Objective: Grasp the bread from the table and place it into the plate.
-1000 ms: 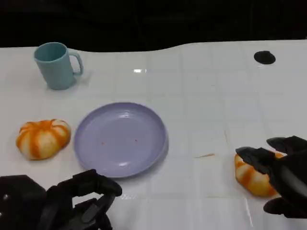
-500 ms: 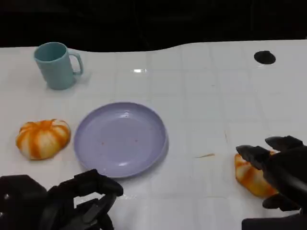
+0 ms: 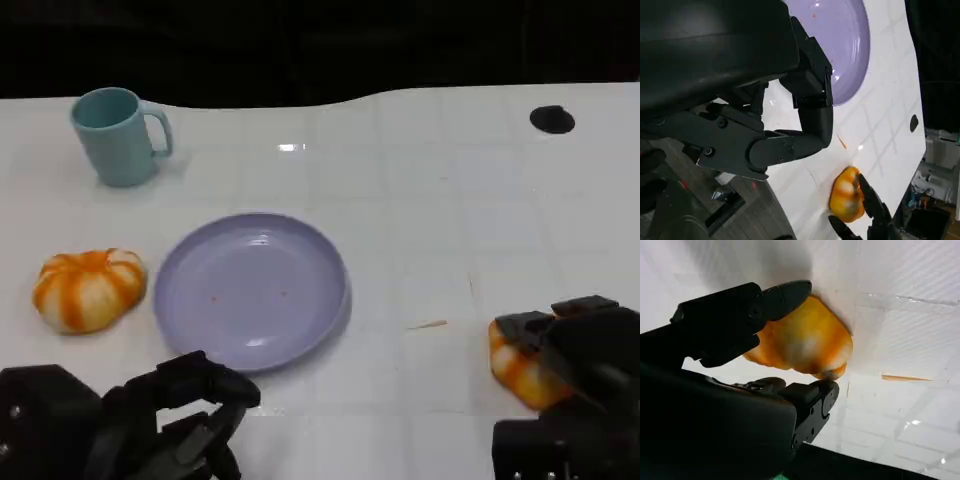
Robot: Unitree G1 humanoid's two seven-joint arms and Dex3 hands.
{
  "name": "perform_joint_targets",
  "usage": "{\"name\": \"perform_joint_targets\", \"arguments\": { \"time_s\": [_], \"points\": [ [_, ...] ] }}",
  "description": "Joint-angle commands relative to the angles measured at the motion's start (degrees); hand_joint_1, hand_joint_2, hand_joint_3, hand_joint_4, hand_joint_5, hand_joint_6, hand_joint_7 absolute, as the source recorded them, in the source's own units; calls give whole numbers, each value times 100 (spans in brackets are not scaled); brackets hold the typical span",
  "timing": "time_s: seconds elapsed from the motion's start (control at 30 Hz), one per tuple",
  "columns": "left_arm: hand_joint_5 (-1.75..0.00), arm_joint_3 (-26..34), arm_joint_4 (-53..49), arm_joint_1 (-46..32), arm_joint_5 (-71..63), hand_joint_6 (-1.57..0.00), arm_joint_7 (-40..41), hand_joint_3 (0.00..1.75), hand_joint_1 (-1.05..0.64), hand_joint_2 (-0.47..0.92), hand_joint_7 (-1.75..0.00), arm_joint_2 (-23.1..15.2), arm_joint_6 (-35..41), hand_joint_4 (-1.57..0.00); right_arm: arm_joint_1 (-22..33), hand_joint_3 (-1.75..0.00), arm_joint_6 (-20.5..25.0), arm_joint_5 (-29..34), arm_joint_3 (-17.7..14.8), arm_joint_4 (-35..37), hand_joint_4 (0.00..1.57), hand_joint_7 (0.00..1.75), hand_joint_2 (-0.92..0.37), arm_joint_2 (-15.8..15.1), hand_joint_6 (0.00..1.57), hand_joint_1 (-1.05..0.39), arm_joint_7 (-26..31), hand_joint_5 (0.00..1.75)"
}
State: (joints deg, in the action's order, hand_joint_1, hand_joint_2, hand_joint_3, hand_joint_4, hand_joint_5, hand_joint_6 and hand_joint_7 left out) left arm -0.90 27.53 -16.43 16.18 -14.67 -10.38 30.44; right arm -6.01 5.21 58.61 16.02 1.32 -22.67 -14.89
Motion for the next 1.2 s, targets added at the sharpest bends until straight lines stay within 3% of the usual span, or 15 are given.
{"name": "perform_joint_targets", "arguments": {
  "time_s": [0.03,0.13,0.27,0.3,0.37,0.4,0.43,0.47,0.5,0.57,0.6,0.7,0.83,1.2],
  "points": [
    [-175,0,77,-79,-43,-61,46,48,-41,92,-131,-40,-22,-63,-313,-2,67,-340,45,472,32,4,-88,-5,44,-44,37,16],
    [-175,3,125,-101,-37,-61,82,47,-41,92,-130,-30,27,-63,-421,-1,32,-508,86,727,42,5,-89,10,53,-42,241,16],
    [-175,-16,196,-131,-60,-61,96,48,-40,92,-128,-47,23,-62,-473,0,-262,-784,11,1188,82,7,-91,133,84,-33,1221,19],
    [-175,-11,211,-137,-47,-61,105,48,-40,92,-128,-37,39,-61,-473,0,-405,-865,-17,1304,96,8,-90,151,101,-26,1553,39],
    [-175,-3,218,-139,-33,-60,94,49,-39,92,-128,-35,28,-61,-496,0,-618,-977,-32,1497,98,7,-90,153,118,-18,2041,76],
    [-175,0,228,-133,-35,-60,100,49,-39,92,-128,-41,48,-61,-527,-2,-738,-999,-18,1609,97,10,-91,133,127,-15,2276,102],
    [-175,10,242,-126,-23,-60,111,49,-39,92,-128,-38,84,-61,-559,-8,-847,-1024,-5,1702,93,36,-90,108,124,-12,2460,138],
    [-175,15,253,-120,-20,-60,112,49,-39,92,-128,-44,103,-61,-592,-18,-963,-1046,3,1786,93,82,-87,87,109,-10,2639,156],
    [-175,6,253,-116,-42,-59,90,50,-39,92,-128,-67,72,-61,-628,-41,-1083,-1061,9,1881,94,127,-75,70,93,-8,2827,167],
    [-175,2,255,-109,-52,-58,67,51,-38,92,-129,-82,44,-61,-692,-72,-1227,-1061,31,2019,94,154,-58,44,82,-6,3069,173],
    [-175,6,254,-105,-43,-58,66,51,-38,92,-129,-78,48,-61,-717,-84,-1266,-1053,41,2056,93,158,-51,32,79,-7,3145,174],
    [-175,5,233,-89,-35,-59,63,50,-38,92,-130,-73,53,-63,-757,-96,-1318,-1077,42,2098,90,158,-45,22,77,-8,3247,175],
    [-175,4,244,-82,-23,-58,90,50,-37,92,-131,-50,95,-63,-817,-100,-1469,-1110,37,2141,92,134,-39,36,88,-7,3526,175],
    [-175,-9,233,-60,-53,-57,102,53,-35,92,-133,-46,105,-62,-940,-115,-1770,-1445,-2,2320,94,134,-33,176,94,-4,3867,175]
  ]
}}
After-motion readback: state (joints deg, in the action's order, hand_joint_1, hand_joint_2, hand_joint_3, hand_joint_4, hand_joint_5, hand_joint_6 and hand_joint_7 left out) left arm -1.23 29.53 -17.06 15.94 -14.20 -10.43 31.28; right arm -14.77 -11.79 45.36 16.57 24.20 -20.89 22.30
